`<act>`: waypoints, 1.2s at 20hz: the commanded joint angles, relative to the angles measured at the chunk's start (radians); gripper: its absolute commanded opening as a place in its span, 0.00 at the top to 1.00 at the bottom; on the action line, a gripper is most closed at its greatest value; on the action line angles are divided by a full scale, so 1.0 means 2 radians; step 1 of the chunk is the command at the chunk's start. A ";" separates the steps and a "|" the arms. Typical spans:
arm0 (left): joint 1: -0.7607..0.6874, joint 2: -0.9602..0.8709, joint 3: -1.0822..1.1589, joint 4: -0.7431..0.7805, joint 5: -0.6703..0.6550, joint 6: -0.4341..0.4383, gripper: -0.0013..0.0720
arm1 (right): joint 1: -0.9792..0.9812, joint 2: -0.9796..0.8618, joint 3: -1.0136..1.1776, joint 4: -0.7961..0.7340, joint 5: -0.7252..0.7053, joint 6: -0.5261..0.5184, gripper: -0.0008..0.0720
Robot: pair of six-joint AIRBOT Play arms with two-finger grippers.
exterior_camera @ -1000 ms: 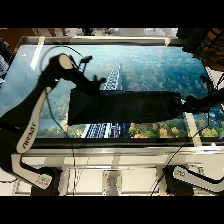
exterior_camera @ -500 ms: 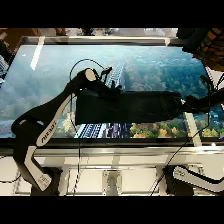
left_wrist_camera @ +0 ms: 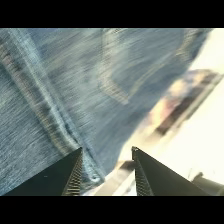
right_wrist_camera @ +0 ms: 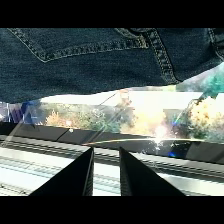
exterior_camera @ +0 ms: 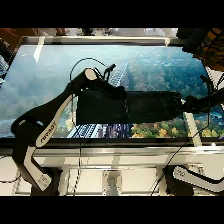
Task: Fold the clothes and pants, and hang the long-sleeved shirts on hangers.
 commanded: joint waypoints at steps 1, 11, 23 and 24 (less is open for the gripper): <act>0.035 0.031 0.000 -0.023 -0.013 0.032 0.49 | 0.000 0.000 0.000 -0.003 0.000 0.000 0.75; 0.201 0.088 -0.084 0.246 -0.152 -0.021 0.49 | 0.000 0.000 0.000 -0.009 -0.021 -0.004 0.96; 0.225 0.089 -0.210 0.200 -0.052 0.035 0.29 | 0.001 0.000 0.000 -0.009 -0.039 0.004 0.96; 0.225 0.086 -0.210 0.174 -0.044 0.043 0.29 | 0.001 0.000 0.000 -0.009 -0.039 0.004 0.96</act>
